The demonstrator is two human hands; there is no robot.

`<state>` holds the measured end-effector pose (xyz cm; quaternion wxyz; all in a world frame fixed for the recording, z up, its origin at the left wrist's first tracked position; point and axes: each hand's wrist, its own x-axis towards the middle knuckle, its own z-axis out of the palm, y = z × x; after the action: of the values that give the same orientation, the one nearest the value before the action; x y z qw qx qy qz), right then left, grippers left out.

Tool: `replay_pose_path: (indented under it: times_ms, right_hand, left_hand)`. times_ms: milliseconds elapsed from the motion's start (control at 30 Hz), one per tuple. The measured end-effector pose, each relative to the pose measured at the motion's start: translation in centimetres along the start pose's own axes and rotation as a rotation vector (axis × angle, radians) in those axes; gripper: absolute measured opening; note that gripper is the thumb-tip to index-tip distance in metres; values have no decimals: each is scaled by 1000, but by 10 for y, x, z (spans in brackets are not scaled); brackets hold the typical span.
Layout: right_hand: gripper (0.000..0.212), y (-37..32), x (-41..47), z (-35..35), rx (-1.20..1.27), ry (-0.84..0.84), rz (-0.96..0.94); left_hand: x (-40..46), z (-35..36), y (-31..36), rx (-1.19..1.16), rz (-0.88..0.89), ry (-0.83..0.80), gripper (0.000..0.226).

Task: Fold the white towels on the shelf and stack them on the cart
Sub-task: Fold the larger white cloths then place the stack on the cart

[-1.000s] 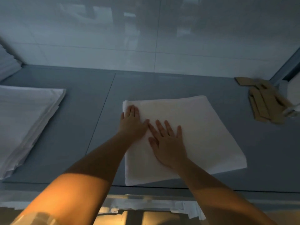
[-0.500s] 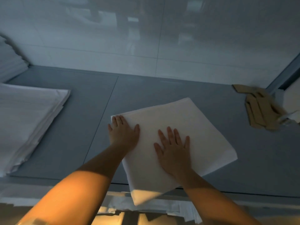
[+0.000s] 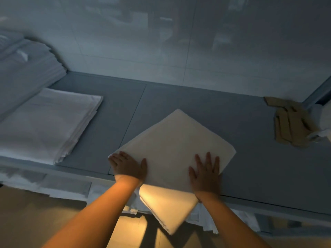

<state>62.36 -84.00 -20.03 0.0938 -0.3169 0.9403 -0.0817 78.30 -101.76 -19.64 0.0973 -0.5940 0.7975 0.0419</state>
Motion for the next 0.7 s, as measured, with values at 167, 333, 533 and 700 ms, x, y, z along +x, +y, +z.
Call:
replay_pose_path:
  times_ms: [167,333,533,700]
  right_hand:
    - [60,-7,28,7,-79,-4,-201]
    - [60,-36,49,13,-104,9,-323]
    - [58,-86,68,19,-108,-5,-424]
    - [57,-114,61,23,60,193,-194]
  left_hand:
    - [20,-3,-19,6,265,41,78]
    - [63,-3,-43,-76,331,54,77]
    - [121,-8,-86,-77,380,112,78]
    - [135,-10,-89,-198,334,-88,84]
